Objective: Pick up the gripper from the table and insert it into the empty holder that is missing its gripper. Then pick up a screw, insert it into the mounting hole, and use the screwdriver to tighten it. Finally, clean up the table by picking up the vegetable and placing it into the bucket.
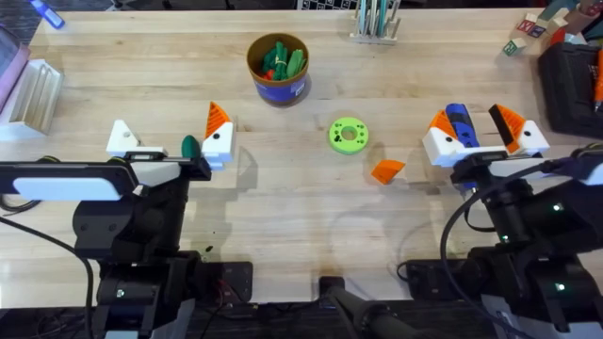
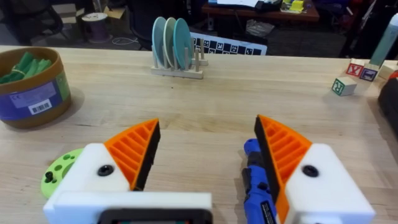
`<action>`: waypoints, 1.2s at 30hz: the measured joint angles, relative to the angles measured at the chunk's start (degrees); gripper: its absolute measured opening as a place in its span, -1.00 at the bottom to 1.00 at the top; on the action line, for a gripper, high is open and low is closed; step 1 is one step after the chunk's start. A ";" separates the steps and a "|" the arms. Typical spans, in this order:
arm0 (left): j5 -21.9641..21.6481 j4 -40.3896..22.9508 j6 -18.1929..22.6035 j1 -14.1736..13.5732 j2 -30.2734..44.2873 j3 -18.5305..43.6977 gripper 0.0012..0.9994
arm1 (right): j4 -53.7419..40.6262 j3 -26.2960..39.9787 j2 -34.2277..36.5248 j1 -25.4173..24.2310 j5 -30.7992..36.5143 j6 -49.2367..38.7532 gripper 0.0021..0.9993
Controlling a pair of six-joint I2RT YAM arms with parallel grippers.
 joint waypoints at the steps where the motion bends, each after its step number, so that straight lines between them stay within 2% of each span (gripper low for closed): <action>1: 0.00 0.00 0.00 0.00 0.00 0.00 0.97 | 0.00 0.00 0.00 0.00 0.00 0.00 0.87; 14: -0.02 -0.59 -0.01 0.00 0.01 0.35 0.97 | -0.09 0.03 0.00 0.00 0.00 0.03 0.87; 17: -0.63 -6.43 0.00 -0.02 0.03 3.38 0.97 | -1.72 0.80 0.00 0.00 0.02 0.47 0.87; 21: -4.40 -17.18 0.07 0.00 2.63 13.13 0.97 | -11.82 7.28 1.22 0.00 -0.22 1.32 0.87; 27: -9.51 -35.72 0.22 0.00 16.26 32.83 0.97 | -29.58 24.43 9.28 0.00 -0.20 1.40 0.87; 30: -10.89 -44.42 0.25 0.00 26.02 40.32 0.97 | -33.08 30.87 15.12 0.00 -0.26 1.39 0.87; 32: -10.78 -47.25 0.26 0.00 32.73 43.01 0.97 | -33.05 33.26 18.15 0.00 -0.39 1.38 0.87; 36: -8.49 -47.71 0.25 0.00 44.80 43.93 0.97 | -32.99 35.10 22.06 0.00 -0.39 1.40 0.87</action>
